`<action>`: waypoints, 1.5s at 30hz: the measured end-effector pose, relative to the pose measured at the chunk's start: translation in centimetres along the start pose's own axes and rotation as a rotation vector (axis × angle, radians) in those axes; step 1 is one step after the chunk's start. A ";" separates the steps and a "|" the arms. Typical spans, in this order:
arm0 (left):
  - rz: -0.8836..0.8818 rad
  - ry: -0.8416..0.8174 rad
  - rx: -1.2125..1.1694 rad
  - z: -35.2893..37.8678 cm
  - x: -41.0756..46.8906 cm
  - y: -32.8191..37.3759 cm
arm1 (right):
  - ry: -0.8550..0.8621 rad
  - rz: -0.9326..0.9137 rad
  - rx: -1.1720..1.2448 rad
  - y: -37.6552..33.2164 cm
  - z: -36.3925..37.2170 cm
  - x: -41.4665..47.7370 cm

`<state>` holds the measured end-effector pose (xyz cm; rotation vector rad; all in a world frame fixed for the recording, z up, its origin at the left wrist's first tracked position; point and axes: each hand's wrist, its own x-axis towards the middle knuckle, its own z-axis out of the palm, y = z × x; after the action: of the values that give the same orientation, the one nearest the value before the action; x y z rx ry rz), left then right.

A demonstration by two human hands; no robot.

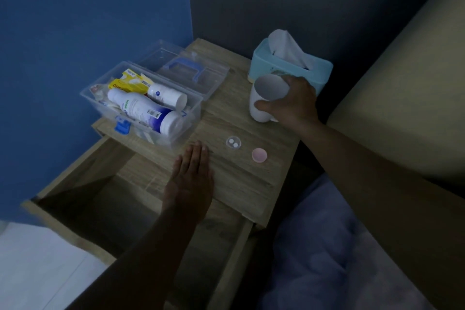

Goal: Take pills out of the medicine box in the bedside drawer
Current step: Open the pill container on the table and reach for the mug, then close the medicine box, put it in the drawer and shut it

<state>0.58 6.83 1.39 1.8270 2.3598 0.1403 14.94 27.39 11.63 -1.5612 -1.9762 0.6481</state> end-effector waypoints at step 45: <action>-0.362 0.313 -0.399 -9.5 -2.2 -10.4 | -0.224 -0.101 0.289 -10.1 7.6 -7.3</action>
<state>-10.50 2.23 9.11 1.2492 2.5745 0.8355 3.98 17.80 11.85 -1.2524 -1.9978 1.0526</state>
